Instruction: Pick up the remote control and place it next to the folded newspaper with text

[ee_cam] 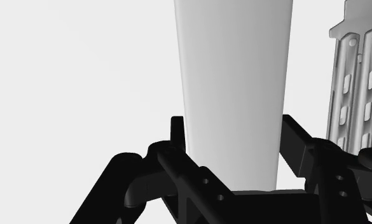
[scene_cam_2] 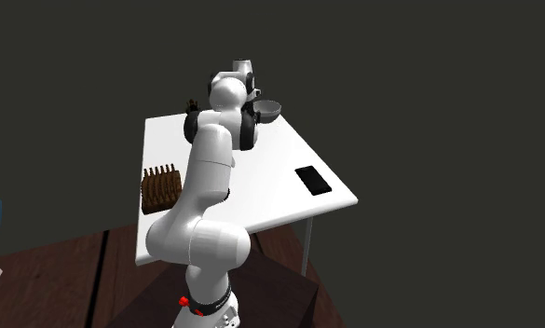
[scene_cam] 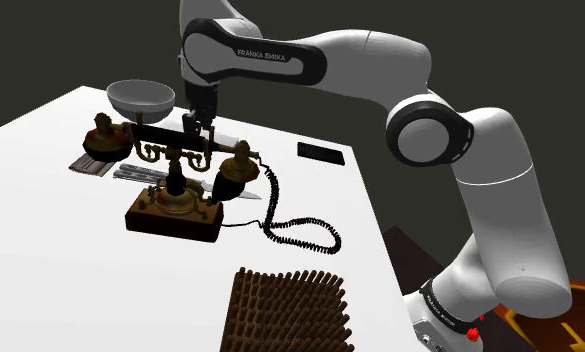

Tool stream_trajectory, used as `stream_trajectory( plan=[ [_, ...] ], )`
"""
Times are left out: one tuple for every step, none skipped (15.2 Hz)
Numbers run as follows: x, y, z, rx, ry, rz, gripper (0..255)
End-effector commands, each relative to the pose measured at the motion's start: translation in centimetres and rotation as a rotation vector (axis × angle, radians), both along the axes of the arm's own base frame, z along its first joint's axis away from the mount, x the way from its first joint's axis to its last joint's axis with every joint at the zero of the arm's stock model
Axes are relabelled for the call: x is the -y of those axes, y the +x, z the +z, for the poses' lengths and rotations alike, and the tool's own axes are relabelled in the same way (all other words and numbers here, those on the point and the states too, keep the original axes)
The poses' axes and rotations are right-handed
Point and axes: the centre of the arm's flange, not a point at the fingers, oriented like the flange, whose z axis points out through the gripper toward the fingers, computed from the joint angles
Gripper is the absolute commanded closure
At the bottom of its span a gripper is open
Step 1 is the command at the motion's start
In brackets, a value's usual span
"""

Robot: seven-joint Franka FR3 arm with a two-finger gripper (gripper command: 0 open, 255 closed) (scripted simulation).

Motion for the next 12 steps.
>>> stream_trajectory(
  plan=[
    [-0.1, -0.1, -1.1, 0.001, 0.000, 0.000, 255],
    [-0.1, -0.1, -1.6, 0.001, 0.000, 0.000, 255],
    [-0.1, -0.1, -2.1, 0.001, 0.000, 0.000, 255],
    [-0.1, -0.1, -2.7, 0.001, 0.000, 0.000, 255],
    [-0.1, -0.1, -3.2, 0.001, 0.000, 0.000, 255],
    [-0.1, -0.1, -3.7, 0.001, 0.000, 0.000, 255],
    [-0.1, -0.1, -4.2, 0.001, 0.000, 0.000, 255],
    [-0.1, -0.1, -4.8, 0.001, 0.000, 0.000, 255],
    [-0.1, -0.1, -5.3, 0.001, 0.000, 0.000, 255],
    [-0.1, -0.1, -5.8, 0.001, 0.000, 0.000, 255],
    [-0.1, -0.1, -5.8, 0.001, 0.000, 0.000, 255],
    [-0.1, -0.1, -5.8, 0.001, 0.000, 0.000, 255]
  ],
)
